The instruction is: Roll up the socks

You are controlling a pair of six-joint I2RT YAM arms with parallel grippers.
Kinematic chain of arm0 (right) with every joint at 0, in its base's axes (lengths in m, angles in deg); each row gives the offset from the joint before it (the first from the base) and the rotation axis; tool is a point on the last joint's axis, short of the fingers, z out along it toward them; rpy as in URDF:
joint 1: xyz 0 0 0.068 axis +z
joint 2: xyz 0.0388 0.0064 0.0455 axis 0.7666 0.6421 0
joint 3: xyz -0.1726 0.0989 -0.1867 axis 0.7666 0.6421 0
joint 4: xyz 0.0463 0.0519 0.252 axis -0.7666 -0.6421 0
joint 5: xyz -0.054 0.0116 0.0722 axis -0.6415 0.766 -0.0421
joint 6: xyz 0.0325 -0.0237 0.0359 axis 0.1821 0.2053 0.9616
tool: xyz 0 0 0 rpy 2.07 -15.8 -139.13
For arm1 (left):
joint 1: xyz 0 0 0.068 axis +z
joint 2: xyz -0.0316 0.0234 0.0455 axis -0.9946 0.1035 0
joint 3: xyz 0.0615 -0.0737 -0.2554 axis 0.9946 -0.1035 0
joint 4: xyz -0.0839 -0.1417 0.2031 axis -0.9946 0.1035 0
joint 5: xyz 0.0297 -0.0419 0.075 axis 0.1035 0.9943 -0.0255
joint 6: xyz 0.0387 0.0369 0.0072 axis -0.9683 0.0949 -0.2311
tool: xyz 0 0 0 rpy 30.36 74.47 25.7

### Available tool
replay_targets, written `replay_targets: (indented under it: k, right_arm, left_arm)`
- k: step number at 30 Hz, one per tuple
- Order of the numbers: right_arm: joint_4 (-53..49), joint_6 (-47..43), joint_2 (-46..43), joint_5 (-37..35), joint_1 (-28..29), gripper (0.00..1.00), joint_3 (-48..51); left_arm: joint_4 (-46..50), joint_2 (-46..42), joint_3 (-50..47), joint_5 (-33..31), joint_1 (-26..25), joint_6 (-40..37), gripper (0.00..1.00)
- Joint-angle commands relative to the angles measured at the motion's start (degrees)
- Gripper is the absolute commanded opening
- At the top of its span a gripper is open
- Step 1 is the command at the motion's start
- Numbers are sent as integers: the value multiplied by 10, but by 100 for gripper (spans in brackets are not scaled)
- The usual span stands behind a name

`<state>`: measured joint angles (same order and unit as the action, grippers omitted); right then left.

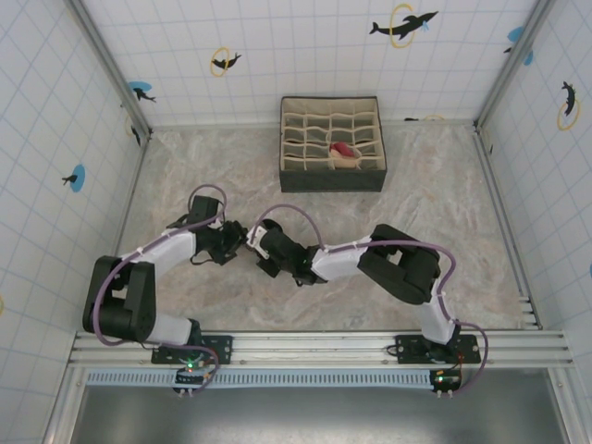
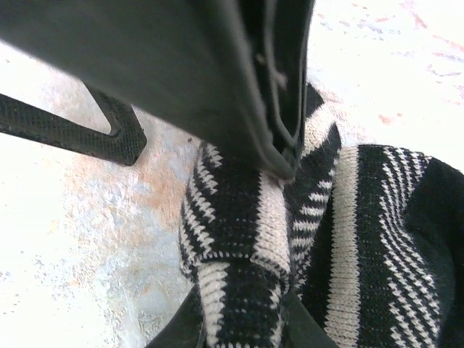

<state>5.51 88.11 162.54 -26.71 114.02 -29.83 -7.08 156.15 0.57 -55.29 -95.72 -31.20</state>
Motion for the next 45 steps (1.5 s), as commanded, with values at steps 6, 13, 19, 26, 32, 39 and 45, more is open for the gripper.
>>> replay_targets:
  k: [6,13,19,26,32,39,45]
  right_arm:
    - [-90,66,15,97,-46,0,15]
    - [-92,127,22,221,-96,0,17]
    - [-62,218,35,345,-146,0,26]
    - [-22,330,66,441,-182,0,25]
    - [-38,383,95,468,-191,0,6]
    - [-54,416,106,480,-191,0,-5]
    - [-43,435,109,488,-193,0,-1]
  left_arm:
    - [-21,-88,-19,-28,28,3,73]
    - [-69,-82,-51,26,34,20,71]
    - [-138,-86,-94,50,22,52,69]
    - [-189,-74,-104,40,-4,64,67]
    - [-241,-38,-104,37,-28,74,63]
    - [-299,3,-108,23,-48,89,62]
    - [-329,37,-104,11,-48,96,61]
